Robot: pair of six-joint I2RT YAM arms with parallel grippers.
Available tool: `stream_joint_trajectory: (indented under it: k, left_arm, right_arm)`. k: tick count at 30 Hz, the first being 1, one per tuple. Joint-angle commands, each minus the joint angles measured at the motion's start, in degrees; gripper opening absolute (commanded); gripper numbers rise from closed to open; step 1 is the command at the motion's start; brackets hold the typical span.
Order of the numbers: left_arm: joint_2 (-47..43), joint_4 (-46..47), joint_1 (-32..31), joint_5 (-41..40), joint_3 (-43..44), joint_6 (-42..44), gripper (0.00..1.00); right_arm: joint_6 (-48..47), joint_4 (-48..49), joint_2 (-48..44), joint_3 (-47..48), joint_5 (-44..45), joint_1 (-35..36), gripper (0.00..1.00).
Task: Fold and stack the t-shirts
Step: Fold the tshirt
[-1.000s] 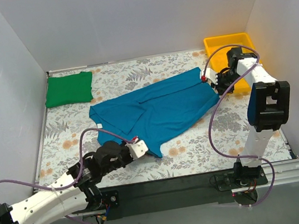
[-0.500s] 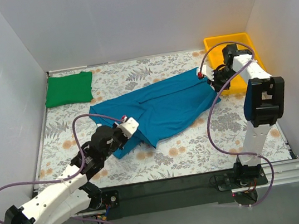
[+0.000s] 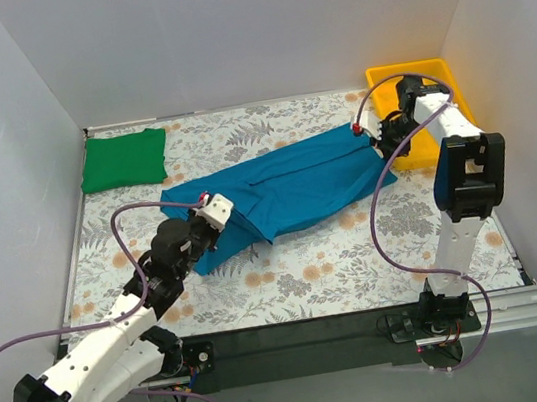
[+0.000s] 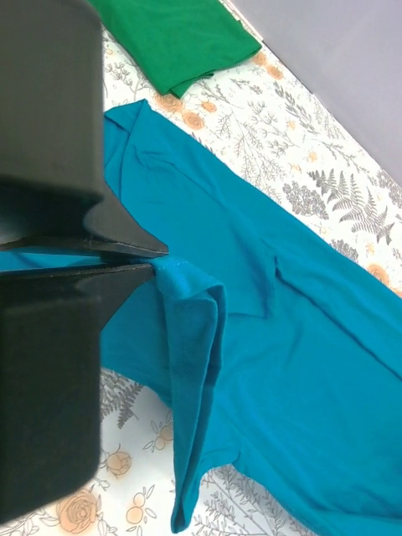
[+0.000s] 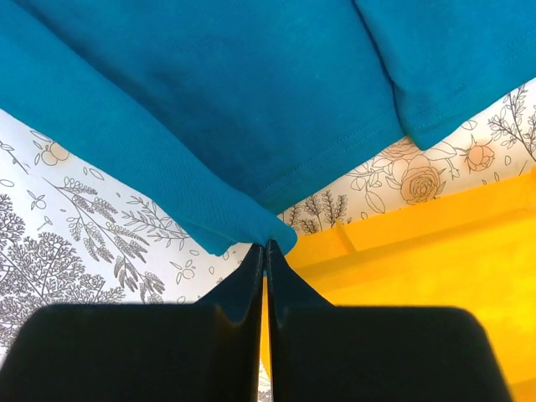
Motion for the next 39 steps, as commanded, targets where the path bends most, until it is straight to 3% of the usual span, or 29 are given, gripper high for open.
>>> stream_joint_trajectory:
  k: [1, 15, 23, 39]
  left_arm:
    - [1.1, 4.7, 1.0, -1.2, 1.4, 0.5, 0.0]
    - [11.4, 10.3, 8.8, -1.1, 5.2, 2.1, 0.0]
    - [17.7, 10.7, 10.0, 0.6, 9.2, 3.2, 0.0]
    - [17.3, 9.8, 10.6, -0.3, 8.0, 2.5, 0.0]
  right_arm:
    - [0.9, -1.5, 0.5, 3.2, 0.0, 0.5, 0.01]
    - [2.9, -1.7, 3.9, 7.7, 0.9, 1.3, 0.01]
    - [4.2, -1.6, 5.6, 10.0, 0.9, 1.8, 0.01]
    - [7.3, -1.6, 8.8, 13.1, 1.8, 2.2, 0.02]
